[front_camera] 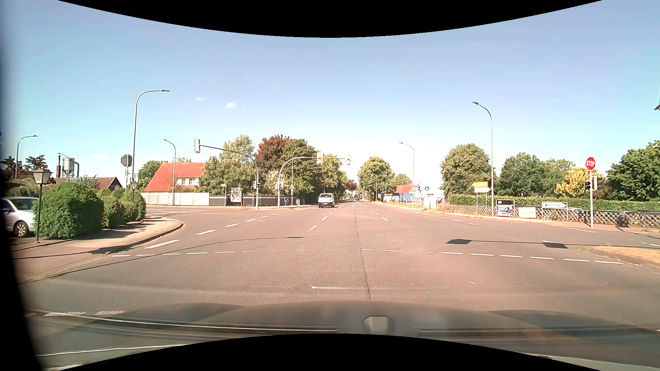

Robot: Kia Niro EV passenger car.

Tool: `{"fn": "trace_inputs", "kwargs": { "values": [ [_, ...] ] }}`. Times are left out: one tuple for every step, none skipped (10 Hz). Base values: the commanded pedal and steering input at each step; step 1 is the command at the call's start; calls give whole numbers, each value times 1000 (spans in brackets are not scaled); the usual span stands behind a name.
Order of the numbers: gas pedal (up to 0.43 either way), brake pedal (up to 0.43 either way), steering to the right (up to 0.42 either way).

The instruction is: Follow the waypoints while adhering to traffic rules and regulations

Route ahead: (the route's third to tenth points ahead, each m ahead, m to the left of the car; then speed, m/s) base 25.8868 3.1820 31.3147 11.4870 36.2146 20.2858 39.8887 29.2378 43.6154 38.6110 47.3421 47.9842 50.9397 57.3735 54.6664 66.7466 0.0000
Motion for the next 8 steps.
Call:
{"fn": "trace_inputs", "kwargs": {
  "values": [
    [0,329,8],
    [0,329,8],
    [0,329,8],
    [0,323,8],
    [0,323,8],
    [0,323,8],
    [0,329,8],
    [0,329,8]
  ]
}}
